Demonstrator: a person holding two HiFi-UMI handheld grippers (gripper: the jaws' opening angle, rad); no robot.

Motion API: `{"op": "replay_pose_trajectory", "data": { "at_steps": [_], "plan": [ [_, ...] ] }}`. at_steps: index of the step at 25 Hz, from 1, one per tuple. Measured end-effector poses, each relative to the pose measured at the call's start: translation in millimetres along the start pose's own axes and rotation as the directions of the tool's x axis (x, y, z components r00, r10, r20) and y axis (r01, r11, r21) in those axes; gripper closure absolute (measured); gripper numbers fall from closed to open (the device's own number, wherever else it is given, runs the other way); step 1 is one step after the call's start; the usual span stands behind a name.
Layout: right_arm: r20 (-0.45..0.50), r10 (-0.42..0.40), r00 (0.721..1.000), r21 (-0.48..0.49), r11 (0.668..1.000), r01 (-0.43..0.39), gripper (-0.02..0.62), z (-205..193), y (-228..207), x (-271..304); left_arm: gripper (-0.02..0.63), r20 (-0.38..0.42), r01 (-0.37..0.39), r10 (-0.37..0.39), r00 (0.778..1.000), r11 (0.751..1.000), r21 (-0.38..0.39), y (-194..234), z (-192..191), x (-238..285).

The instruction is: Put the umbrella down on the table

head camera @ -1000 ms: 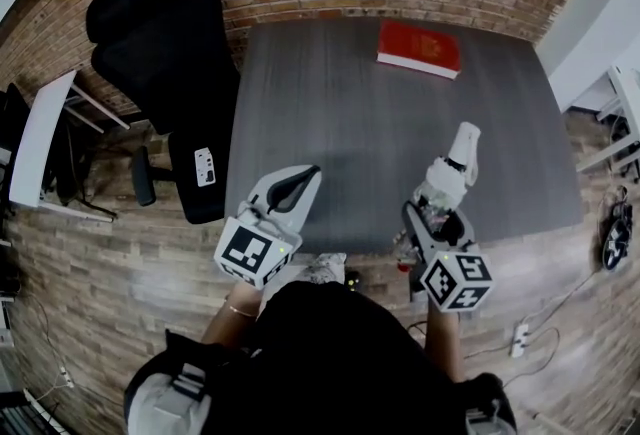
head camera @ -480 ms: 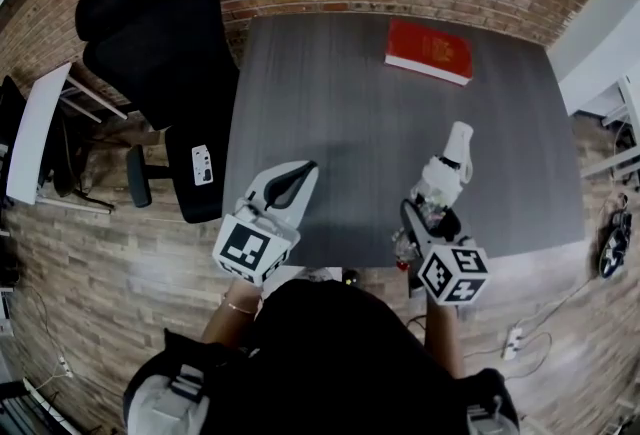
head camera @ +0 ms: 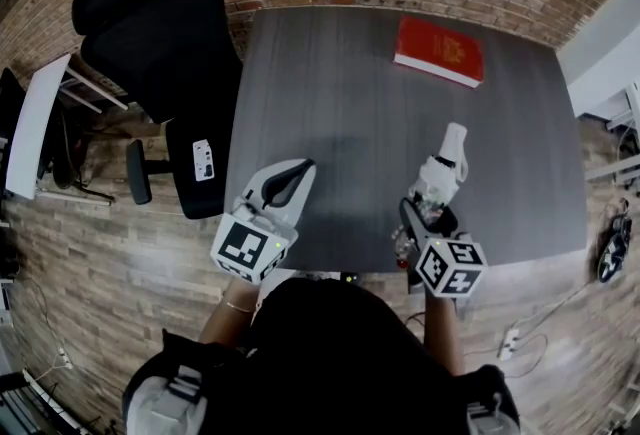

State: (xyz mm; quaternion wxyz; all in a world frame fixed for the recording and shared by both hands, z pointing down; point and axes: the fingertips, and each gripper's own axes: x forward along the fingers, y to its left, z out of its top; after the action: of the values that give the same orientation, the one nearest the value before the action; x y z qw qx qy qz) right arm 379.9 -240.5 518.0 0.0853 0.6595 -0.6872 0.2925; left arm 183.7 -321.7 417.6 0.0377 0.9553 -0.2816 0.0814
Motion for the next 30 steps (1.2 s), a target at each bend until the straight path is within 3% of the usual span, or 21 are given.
{"op": "replay_pose_trajectory", "data": {
  "at_steps": [15, 30],
  "plan": [
    [-0.124, -0.034, 0.992, -0.004, 0.999, 0.034, 0.287, -29.9, -16.9, 38.3, 0.611, -0.023, -0.054, 0.053, 0.998, 0.998, -0.022, 29.4, -12.1, 1.9],
    [-0.266, -0.054, 0.962, -0.015, 0.999, 0.052, 0.287, -77.1, -27.5, 69.9, 0.611, -0.059, -0.111, 0.110, 0.992, 0.994, -0.023, 45.6, -30.2, -15.6]
  ]
}}
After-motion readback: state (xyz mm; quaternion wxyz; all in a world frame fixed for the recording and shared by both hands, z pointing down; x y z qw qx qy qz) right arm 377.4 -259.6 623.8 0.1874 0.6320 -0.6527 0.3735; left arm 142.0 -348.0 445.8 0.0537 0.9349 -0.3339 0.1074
